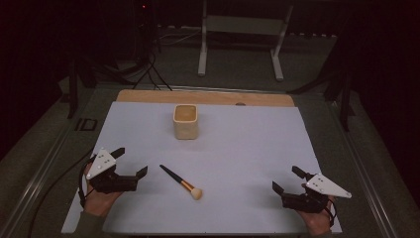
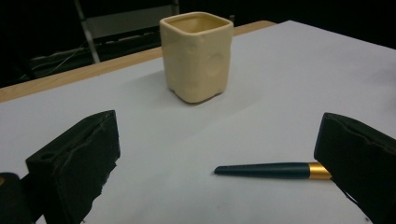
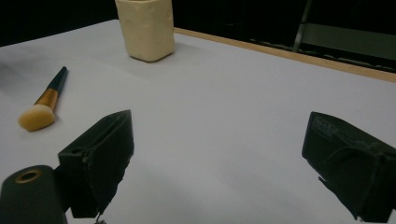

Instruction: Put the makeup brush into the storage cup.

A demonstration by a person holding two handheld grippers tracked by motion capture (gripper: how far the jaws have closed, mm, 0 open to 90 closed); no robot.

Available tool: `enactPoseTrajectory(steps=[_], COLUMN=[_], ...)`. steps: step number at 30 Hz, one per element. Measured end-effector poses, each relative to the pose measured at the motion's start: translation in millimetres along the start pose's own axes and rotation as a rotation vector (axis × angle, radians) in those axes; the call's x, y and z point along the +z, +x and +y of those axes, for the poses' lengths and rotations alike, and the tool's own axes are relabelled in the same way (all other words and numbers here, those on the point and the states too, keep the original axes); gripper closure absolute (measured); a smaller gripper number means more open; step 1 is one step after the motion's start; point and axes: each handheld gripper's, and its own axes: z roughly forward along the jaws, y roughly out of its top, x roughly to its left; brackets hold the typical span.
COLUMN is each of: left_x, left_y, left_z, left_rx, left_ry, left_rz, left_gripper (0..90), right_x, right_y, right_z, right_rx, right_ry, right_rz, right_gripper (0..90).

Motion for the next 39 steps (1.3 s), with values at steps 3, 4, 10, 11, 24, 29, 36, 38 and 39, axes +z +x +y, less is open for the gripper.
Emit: enactPoseTrajectory(steps=[3,4,10,11,24,29,36,38,39], left_x=[3.6,4.4,11.2,12.1,24.3,30.9,39.8,40.8,41.0], left_y=[-2.1,-2.6,-7.4,-8.0,-17.5,-20.6,-23.3,-23.8,-23.7], left_z=[2.2,2.7,6.8,7.7,30.2,36.7,42.6,43.0,43.1], left_rx=[-0.002,-0.001,0.005,0.006,0.036,0.04,0.049,0.053,0.053], left_ry=[-0.007,-0.008,-0.014,-0.015,-0.052,-0.065,-0.06,-0.054,-0.053], left_rz=[-0.011,-0.014,-0.032,-0.035,-0.072,-0.086,-0.102,-0.103,-0.106], left_gripper=[1.5,1.5,1.5,1.5,1.5,1.5,1.5,1.5,1.5], right_x=[-0.1,-0.1,-0.6,-0.7,-1.4,-1.8,-2.4,-2.3,-2.4], right_y=[0.1,0.1,0.8,0.9,1.1,1.4,1.1,1.2,1.2], right_z=[0.1,0.1,0.6,0.7,1.1,1.4,1.5,1.5,1.5], right_rx=[0.001,0.001,-0.001,-0.002,-0.003,-0.004,-0.005,-0.006,-0.006], right_ry=[0.0,-0.001,-0.002,-0.003,-0.007,-0.006,-0.007,-0.008,-0.007], right_rz=[0.001,0.001,0.003,0.003,0.004,0.005,0.004,0.005,0.005], right_gripper=[8.9,8.9,8.9,8.9,8.9,8.9,8.9,8.9,8.9])
